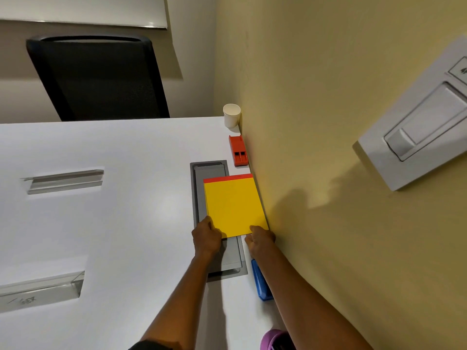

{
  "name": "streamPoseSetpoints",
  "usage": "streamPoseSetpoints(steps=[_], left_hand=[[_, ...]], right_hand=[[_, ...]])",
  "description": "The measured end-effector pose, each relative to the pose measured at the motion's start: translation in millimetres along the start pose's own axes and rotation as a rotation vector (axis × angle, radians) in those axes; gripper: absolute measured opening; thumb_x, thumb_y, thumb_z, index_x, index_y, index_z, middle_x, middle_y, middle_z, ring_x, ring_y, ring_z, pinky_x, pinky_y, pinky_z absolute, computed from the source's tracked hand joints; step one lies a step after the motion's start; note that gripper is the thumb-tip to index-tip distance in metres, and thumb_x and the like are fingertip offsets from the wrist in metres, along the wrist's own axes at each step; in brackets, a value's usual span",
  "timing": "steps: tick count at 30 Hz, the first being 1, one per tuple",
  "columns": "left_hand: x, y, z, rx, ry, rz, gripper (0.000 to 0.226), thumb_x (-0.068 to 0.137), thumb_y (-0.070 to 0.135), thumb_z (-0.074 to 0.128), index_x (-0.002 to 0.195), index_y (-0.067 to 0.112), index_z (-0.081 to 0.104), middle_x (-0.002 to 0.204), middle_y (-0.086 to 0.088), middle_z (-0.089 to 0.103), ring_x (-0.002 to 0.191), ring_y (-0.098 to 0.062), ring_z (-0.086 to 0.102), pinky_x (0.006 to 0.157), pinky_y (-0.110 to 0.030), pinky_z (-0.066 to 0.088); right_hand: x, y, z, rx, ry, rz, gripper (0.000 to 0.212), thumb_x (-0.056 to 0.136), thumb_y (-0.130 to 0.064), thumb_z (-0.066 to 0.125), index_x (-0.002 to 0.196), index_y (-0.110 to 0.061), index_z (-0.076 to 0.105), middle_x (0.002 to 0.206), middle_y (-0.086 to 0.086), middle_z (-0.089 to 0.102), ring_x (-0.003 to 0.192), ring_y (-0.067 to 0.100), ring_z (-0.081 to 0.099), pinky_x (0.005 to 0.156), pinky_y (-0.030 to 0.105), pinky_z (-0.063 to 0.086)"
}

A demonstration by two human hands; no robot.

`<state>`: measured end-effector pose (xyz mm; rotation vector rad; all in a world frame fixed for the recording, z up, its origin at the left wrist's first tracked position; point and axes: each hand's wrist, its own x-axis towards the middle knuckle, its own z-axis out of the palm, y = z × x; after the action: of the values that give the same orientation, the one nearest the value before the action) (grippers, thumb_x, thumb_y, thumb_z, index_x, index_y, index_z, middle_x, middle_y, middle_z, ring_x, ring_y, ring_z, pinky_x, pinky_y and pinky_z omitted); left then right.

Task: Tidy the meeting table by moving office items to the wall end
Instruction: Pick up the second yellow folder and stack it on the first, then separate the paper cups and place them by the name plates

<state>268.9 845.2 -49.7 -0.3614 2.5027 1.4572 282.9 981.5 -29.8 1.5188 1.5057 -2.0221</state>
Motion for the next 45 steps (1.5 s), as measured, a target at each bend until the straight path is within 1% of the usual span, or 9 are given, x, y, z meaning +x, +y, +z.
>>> streamPoseSetpoints(steps=[4, 7, 9, 11, 13, 17, 21, 36, 45], left_hand=[[-5, 4, -3, 0.007, -0.085, 0.032, 0.017, 0.090, -0.001, 0.054, 0.078, 0.007, 0.045, 0.069, -0.008, 0.043, 0.066, -0.018, 0.041, 0.059, -0.026, 0.037], [-10, 4, -6, -0.014, -0.102, 0.025, 0.012, 0.093, 0.008, 0.054, 0.086, 0.004, 0.046, 0.073, -0.008, 0.046, 0.071, -0.019, 0.046, 0.062, -0.023, 0.039], [-16, 4, -11, -0.021, -0.096, 0.039, 0.021, 0.095, 0.016, 0.054, 0.106, -0.002, 0.053, 0.084, -0.004, 0.055, 0.085, -0.024, 0.054, 0.073, -0.028, 0.044], [-24, 5, -20, 0.002, -0.102, 0.062, 0.049, 0.096, 0.023, 0.054, 0.138, 0.001, 0.042, 0.124, -0.006, 0.059, 0.117, -0.028, 0.054, 0.096, -0.034, 0.045], [-33, 5, -32, 0.073, -0.105, 0.115, 0.062, 0.097, 0.030, 0.053, 0.148, 0.007, 0.029, 0.151, -0.012, 0.038, 0.139, -0.029, 0.036, 0.113, -0.040, 0.034], [-47, -2, -65, 0.369, -0.067, 0.203, 0.073, 0.097, 0.046, 0.043, 0.154, 0.014, 0.010, 0.162, -0.009, 0.009, 0.150, -0.026, 0.004, 0.121, -0.046, 0.013], [-70, -9, -106, 0.677, 0.044, 0.261, 0.077, 0.095, 0.060, 0.030, 0.154, 0.021, 0.000, 0.162, -0.006, -0.007, 0.150, -0.025, -0.010, 0.120, -0.049, 0.004], [-223, -26, -301, 0.866, 0.353, 0.052, 0.080, 0.091, 0.069, 0.020, 0.153, 0.027, -0.009, 0.161, -0.007, -0.015, 0.148, -0.029, -0.015, 0.119, -0.056, 0.001], [-394, -81, -407, 0.860, 0.591, -0.068, 0.082, 0.088, 0.073, 0.015, 0.153, 0.027, -0.007, 0.162, -0.008, -0.011, 0.149, -0.032, -0.011, 0.117, -0.057, 0.003]], right_hand=[[-9, 2, -2, -0.013, -0.042, 0.016, 0.045, 0.094, -0.009, 0.056, 0.135, 0.006, 0.044, 0.140, 0.027, 0.049, 0.129, 0.040, 0.050, 0.098, 0.042, 0.048], [-11, 5, -2, -0.031, -0.025, 0.007, 0.047, 0.094, -0.011, 0.057, 0.137, 0.003, 0.043, 0.139, 0.025, 0.050, 0.127, 0.040, 0.051, 0.101, 0.044, 0.046], [-17, 8, 4, -0.087, 0.042, -0.064, 0.051, 0.094, -0.011, 0.056, 0.141, -0.001, 0.039, 0.138, 0.024, 0.051, 0.126, 0.040, 0.052, 0.100, 0.045, 0.045], [-28, 16, 10, -0.302, 0.098, -0.254, 0.055, 0.096, -0.016, 0.055, 0.147, -0.007, 0.035, 0.143, 0.019, 0.049, 0.129, 0.036, 0.049, 0.103, 0.041, 0.043], [-39, 25, 12, -0.656, 0.074, -0.551, 0.058, 0.098, -0.025, 0.054, 0.149, -0.012, 0.031, 0.149, 0.013, 0.043, 0.135, 0.029, 0.044, 0.106, 0.037, 0.041], [-52, 31, 13, -1.274, 0.030, -0.967, 0.072, 0.096, -0.050, 0.046, 0.155, -0.024, 0.013, 0.161, 0.005, 0.019, 0.149, 0.028, 0.018, 0.120, 0.041, 0.022], [-71, 32, 28, -1.515, 0.048, -1.142, 0.085, 0.089, -0.071, 0.035, 0.154, -0.033, -0.003, 0.164, 0.003, -0.004, 0.151, 0.030, -0.005, 0.120, 0.051, 0.002], [-220, 86, 102, -1.504, -0.176, -1.574, 0.089, 0.080, -0.084, 0.016, 0.154, -0.038, 0.000, 0.164, 0.002, -0.005, 0.151, 0.031, -0.002, 0.119, 0.058, 0.001], [-395, 196, 135, -1.396, -0.415, -1.857, 0.089, 0.079, -0.085, 0.014, 0.152, -0.040, -0.005, 0.164, 0.000, -0.008, 0.152, 0.029, -0.004, 0.119, 0.057, 0.001]])
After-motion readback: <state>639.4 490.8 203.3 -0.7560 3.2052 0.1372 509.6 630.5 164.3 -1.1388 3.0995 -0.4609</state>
